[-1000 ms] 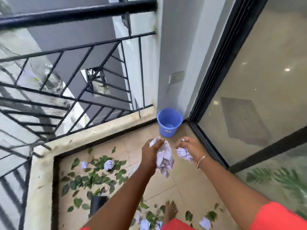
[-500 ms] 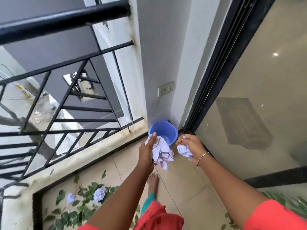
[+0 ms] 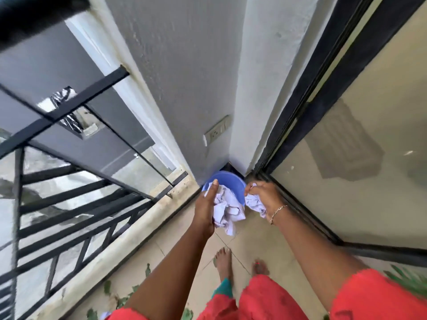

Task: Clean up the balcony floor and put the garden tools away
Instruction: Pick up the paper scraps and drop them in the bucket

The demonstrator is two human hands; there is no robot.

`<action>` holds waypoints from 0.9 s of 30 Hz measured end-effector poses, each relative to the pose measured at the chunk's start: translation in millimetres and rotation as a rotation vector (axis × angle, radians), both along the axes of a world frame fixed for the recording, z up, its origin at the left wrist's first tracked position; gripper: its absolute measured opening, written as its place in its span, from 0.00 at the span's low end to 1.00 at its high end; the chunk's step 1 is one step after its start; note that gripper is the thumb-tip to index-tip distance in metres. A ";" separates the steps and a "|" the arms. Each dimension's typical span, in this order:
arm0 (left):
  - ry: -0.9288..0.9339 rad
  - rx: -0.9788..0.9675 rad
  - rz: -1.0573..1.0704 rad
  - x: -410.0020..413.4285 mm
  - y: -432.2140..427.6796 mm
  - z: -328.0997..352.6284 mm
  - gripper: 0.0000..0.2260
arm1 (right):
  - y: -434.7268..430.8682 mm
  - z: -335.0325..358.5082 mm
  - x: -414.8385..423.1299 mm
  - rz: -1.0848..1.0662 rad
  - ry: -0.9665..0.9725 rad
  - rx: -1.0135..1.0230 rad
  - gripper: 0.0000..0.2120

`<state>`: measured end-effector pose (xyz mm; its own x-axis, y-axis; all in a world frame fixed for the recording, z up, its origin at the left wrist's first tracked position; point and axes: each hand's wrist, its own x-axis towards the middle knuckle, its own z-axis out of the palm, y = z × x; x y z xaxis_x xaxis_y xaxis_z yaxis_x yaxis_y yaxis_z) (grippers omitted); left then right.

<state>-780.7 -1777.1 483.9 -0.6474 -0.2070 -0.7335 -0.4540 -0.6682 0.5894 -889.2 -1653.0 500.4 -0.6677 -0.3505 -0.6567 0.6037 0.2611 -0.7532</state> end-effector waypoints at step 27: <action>-0.415 -0.423 -0.203 -66.4 -25.9 -248.3 0.31 | -44.9 -291.7 -59.6 -0.081 -0.370 0.173 0.11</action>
<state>-847.2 -1803.0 235.7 -0.3835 -0.4371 -0.8136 -0.7952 -0.2918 0.5316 -948.8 -1697.9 208.7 -0.3966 -0.1702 -0.9021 0.8493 0.3049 -0.4309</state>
